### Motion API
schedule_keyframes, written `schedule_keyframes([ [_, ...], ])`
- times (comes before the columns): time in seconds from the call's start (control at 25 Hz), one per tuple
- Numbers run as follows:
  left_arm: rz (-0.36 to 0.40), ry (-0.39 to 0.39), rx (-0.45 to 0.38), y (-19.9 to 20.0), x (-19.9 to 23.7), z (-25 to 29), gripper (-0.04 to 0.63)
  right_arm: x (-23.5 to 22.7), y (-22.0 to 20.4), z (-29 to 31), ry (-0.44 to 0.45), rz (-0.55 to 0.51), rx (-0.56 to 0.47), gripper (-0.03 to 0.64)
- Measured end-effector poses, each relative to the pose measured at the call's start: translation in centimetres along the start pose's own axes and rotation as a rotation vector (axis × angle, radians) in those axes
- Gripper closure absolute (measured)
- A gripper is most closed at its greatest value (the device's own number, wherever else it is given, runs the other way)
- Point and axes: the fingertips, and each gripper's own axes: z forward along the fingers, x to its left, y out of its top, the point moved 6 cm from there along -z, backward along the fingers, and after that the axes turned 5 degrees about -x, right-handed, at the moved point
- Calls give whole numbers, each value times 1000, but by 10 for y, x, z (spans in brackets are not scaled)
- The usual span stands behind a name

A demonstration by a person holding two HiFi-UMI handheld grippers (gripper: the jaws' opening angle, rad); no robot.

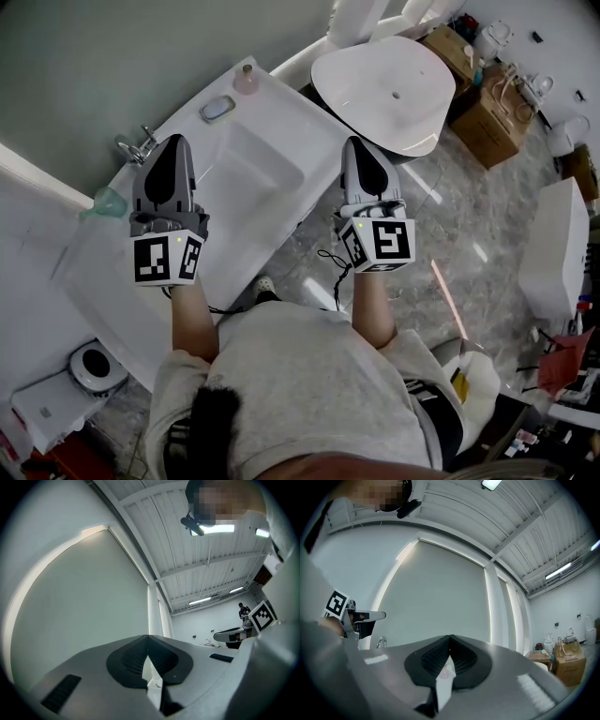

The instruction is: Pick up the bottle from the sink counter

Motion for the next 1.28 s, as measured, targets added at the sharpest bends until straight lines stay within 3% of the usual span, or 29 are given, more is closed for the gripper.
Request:
schedule_keyframes([
  [0.64,-67,-46,59,-57,41,34,588,16,-28,53,0,-26,38,606],
  [1.28,-28,53,109,-82,38,100,588,-27,-56,148,188,16,47,606],
])
